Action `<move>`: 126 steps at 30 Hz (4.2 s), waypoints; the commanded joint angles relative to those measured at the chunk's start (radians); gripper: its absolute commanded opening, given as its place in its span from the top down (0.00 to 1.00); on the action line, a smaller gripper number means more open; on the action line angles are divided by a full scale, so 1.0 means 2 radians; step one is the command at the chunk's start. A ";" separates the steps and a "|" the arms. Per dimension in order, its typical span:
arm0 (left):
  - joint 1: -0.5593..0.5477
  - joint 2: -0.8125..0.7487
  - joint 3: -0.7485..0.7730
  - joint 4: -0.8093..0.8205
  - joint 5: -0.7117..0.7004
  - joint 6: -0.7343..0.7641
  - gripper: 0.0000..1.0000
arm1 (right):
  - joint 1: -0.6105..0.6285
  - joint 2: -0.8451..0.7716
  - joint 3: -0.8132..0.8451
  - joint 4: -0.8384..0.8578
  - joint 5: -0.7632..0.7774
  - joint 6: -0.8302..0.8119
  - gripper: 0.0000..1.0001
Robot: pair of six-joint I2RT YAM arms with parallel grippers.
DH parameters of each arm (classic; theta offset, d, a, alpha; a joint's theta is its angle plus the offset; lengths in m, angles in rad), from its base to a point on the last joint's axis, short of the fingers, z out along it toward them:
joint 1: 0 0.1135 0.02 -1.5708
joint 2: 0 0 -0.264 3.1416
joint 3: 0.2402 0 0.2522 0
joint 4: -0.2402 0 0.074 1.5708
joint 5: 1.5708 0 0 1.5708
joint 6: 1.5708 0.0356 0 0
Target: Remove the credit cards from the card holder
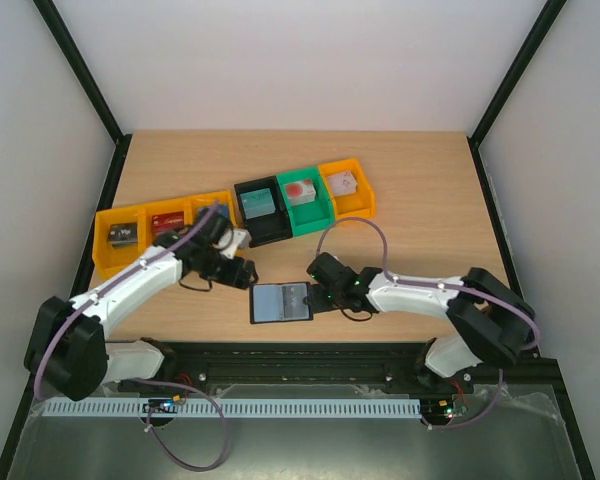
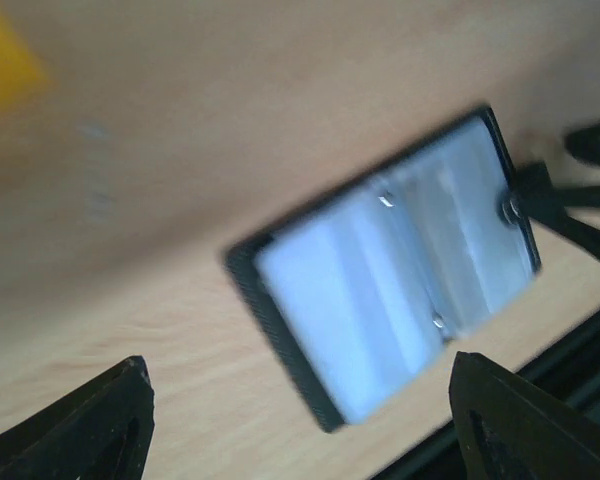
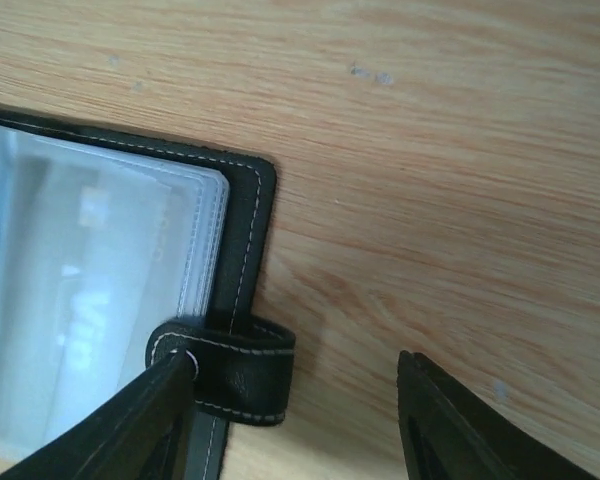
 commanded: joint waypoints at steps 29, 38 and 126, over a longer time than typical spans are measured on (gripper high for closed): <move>-0.092 0.012 -0.322 0.489 0.049 -0.347 0.55 | 0.002 0.122 0.056 0.100 -0.185 -0.034 0.65; -0.064 -0.051 -0.305 0.466 0.049 -0.288 0.98 | -0.072 0.013 0.009 0.132 -0.229 -0.062 0.56; 0.078 -0.412 -0.207 0.604 0.122 -0.052 0.09 | -0.003 -0.065 0.324 0.060 -0.155 -0.248 0.98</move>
